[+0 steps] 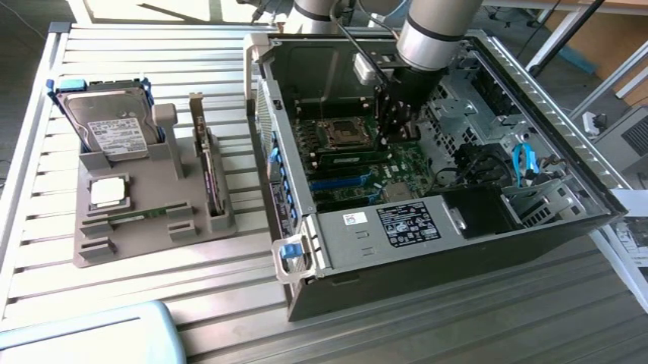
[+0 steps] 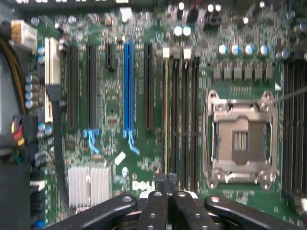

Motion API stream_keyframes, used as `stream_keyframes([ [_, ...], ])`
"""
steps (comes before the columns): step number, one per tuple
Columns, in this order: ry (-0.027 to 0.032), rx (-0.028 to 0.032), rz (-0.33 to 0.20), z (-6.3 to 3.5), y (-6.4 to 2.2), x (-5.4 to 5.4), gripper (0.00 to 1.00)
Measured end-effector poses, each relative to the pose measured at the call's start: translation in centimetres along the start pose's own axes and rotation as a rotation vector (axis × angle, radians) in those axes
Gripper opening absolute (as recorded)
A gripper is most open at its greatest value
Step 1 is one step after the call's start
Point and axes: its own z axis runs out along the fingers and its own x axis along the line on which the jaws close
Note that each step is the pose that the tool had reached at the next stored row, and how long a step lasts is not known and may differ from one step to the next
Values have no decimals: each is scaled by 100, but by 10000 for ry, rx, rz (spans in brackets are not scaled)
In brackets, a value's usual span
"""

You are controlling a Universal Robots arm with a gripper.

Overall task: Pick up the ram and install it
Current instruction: 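Press down the ram until it locks into place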

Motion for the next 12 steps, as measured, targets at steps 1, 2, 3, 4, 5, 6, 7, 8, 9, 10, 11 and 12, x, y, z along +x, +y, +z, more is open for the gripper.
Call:
stream_keyframes([
  [1, 0, 1, 0, 8, 47, -2, 11],
  [2, 0, 3, 0, 18, 107, -6, 11],
  [3, 0, 4, 0, 26, 153, -9, 11],
  [4, 0, 5, 0, 34, 201, -11, 11],
  [5, 1, 7, 0, 41, 247, -14, 11],
  [6, 0, 9, 1, 48, 292, -16, 11],
  [7, 0, 11, 1, 55, 340, -18, 11],
  [8, 1, 14, 1, 60, 383, -20, 11],
  [9, 6, 15, 1, 63, 429, -22, 11],
  [10, 4, 19, 0, 68, 474, -24, 11],
  [11, 2, 23, 1, 74, 520, -26, 11],
  [12, 2, 26, 1, 79, 563, -28, 11],
])
